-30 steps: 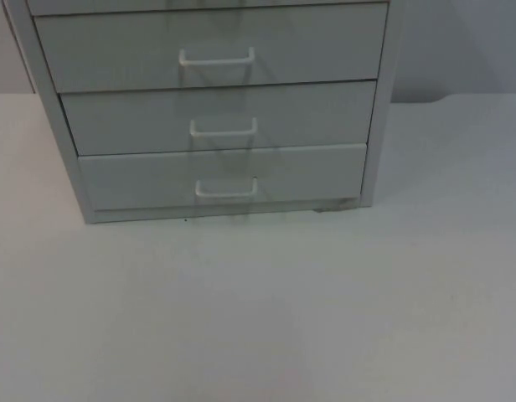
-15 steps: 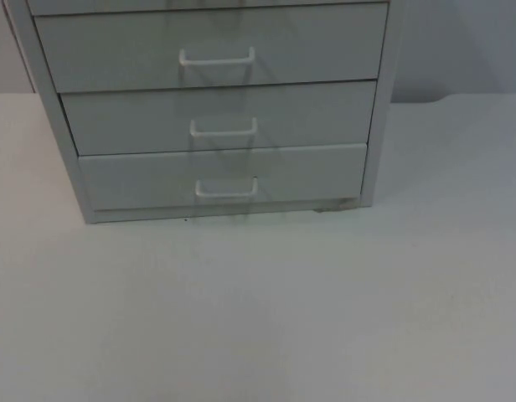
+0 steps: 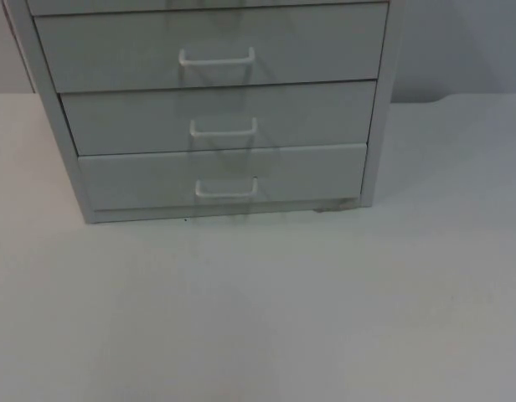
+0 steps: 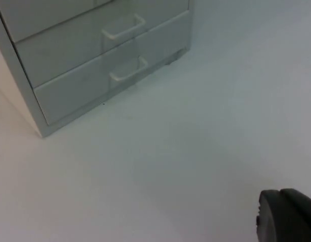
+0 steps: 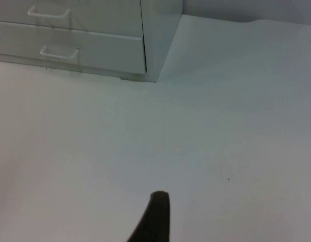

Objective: Open the drawer with the left hand, place the block into the drawer with the right hand, then close the drawer with the left hand.

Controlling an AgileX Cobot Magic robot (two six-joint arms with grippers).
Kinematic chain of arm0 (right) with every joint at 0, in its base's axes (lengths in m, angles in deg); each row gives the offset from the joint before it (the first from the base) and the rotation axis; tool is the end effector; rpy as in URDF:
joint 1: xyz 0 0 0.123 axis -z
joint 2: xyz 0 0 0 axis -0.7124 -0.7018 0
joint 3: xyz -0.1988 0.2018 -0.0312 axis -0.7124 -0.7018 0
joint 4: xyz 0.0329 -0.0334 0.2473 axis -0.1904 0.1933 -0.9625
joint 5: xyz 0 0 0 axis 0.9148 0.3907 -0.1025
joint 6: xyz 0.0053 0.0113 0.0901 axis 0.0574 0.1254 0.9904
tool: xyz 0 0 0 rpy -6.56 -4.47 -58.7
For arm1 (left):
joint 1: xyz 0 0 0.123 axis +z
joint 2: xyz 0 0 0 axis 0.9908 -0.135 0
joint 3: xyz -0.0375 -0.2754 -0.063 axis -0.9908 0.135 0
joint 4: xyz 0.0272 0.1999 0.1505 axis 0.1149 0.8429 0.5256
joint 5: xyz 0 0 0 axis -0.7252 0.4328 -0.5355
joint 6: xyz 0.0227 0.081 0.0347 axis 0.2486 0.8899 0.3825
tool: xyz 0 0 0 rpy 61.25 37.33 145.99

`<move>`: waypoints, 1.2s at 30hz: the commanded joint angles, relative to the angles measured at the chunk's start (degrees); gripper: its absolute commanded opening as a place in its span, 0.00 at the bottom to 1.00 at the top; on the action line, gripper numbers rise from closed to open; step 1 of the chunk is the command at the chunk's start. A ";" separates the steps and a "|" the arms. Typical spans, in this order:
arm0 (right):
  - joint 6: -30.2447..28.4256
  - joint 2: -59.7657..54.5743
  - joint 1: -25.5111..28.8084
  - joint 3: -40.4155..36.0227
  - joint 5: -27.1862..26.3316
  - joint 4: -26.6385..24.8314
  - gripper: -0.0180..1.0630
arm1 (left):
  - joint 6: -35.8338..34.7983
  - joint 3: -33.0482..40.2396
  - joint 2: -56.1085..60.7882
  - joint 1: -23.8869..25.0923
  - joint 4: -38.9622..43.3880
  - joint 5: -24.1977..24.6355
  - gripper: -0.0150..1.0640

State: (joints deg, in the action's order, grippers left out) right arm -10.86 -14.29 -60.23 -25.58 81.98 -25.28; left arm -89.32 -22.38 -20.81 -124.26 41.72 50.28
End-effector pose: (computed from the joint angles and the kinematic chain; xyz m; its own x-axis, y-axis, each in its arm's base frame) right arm -0.0081 0.0023 0.2802 -0.4386 -0.1478 -0.8864 -0.3095 0.9509 -0.0054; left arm -0.0010 0.0061 0.2753 -0.3948 0.2705 -0.8780 0.6179 0.7855 -0.0359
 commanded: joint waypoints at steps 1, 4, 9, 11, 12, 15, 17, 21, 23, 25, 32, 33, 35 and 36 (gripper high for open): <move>-0.06 0.22 -0.37 -0.02 -0.11 0.22 0.76 | -0.34 0.21 0.27 0.21 0.22 -0.13 0.01; -0.06 0.22 -0.37 -0.02 -0.11 0.22 0.86 | -0.22 0.21 0.27 0.21 -0.02 -0.13 0.04; -0.06 0.22 -0.37 -0.02 -0.11 0.22 0.99 | 0.33 0.21 0.27 0.21 -0.36 -0.13 0.40; -0.06 0.22 -0.37 -0.02 -0.11 0.22 0.99 | 0.33 0.21 0.27 0.21 -0.36 -0.13 0.74; -0.06 0.22 -0.37 -0.02 -0.11 0.22 0.99 | 0.33 0.21 0.27 0.21 -0.36 -0.13 0.89; -0.06 0.22 -0.37 -0.02 -0.11 0.22 0.99 | 0.21 0.21 0.27 0.21 -0.36 -0.13 0.99; 1.12 0.22 -0.37 -0.02 -0.11 0.91 0.99 | 0.21 0.21 0.27 0.21 -0.36 -0.13 0.99; 3.21 0.22 -0.37 -0.02 -0.11 2.04 0.99 | 0.21 0.21 0.27 0.21 -0.36 -0.13 0.99; 3.21 0.22 -0.37 -0.02 -0.11 2.04 0.99 | 0.21 0.21 0.27 0.21 -0.36 -0.13 0.99; 3.21 0.22 -0.37 -0.02 -0.11 2.04 0.99 | 0.32 0.21 0.27 0.21 -0.36 -0.13 0.99; 3.21 0.22 -0.37 -0.02 -0.11 2.04 0.99 | 0.32 0.21 0.27 0.21 -0.36 -0.13 0.99; 3.21 0.22 -0.37 -0.02 -0.11 2.04 0.99 | 0.32 0.21 0.27 0.21 -0.36 -0.13 0.99; 3.21 0.22 -0.37 -0.02 -0.11 2.04 0.99 | 0.32 0.21 0.27 0.21 -0.36 -0.13 0.99; 3.21 0.22 -0.37 -0.02 -0.11 2.04 0.99 | 0.32 0.21 0.27 0.21 -0.36 -0.13 0.99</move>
State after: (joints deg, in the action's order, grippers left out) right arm -7.65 -14.29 -60.23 -25.58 81.98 -23.73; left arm -89.22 -22.38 -20.81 -124.26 41.72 50.28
